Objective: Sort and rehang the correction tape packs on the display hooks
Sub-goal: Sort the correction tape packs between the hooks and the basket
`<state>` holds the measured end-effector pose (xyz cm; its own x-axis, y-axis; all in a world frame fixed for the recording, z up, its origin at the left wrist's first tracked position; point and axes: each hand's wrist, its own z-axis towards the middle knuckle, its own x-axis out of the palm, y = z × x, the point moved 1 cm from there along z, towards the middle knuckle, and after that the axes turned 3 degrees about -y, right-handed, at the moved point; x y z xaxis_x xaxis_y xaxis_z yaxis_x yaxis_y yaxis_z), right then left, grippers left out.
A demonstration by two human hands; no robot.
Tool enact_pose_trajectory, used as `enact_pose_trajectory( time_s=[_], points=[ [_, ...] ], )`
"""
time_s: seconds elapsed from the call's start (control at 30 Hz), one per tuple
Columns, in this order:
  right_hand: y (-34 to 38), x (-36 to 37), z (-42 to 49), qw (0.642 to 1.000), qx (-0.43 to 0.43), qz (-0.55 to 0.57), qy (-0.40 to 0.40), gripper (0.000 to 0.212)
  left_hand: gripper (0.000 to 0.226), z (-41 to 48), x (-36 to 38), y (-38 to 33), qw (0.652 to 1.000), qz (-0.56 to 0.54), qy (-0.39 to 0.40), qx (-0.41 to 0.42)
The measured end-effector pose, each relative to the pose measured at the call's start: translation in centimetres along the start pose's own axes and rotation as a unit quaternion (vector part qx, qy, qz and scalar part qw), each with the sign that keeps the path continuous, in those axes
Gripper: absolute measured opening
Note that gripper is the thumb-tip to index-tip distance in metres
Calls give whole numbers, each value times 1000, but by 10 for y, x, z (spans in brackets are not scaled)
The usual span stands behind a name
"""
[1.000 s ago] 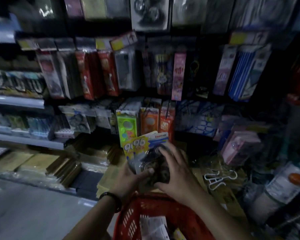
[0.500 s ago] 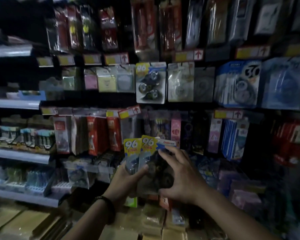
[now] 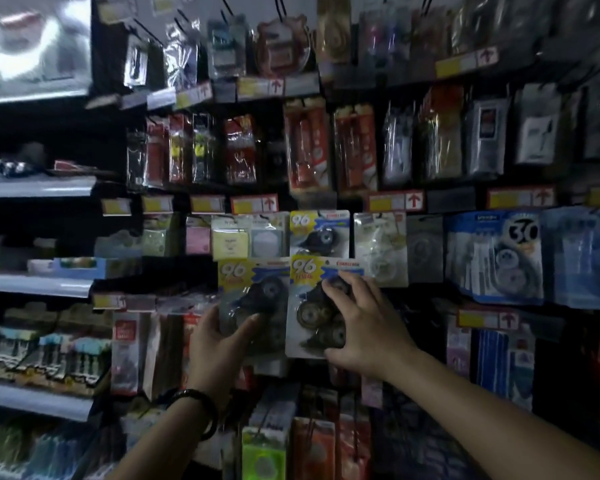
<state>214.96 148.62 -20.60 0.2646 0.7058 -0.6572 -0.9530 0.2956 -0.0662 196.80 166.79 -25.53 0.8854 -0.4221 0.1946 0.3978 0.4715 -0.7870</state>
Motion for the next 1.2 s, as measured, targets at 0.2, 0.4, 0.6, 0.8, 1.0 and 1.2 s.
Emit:
enact_pose_trajectory(
  time_s=[0.2,0.4,0.6,0.8,1.0,1.2],
  points=[
    [0,5,60,995,-8,-95,-16,112,27,33,-5,-4,997,-10,-53,61],
    [-4,9,96,987,4,-158,-21,113,31,42,-3,-8,996,-12,-47,81],
    [-14,11,110,979,2,-204,-29,113,29,43,0,-7,997,-35,-17,64],
    [-19,15,123,976,1,-219,0,114,32,42,4,-10,998,-45,4,47],
    [-18,21,134,974,18,-227,17,116,30,44,15,-7,997,-66,18,43],
    [-9,21,130,981,28,-190,38,93,30,50,19,-1,994,-97,47,4]
  ],
)
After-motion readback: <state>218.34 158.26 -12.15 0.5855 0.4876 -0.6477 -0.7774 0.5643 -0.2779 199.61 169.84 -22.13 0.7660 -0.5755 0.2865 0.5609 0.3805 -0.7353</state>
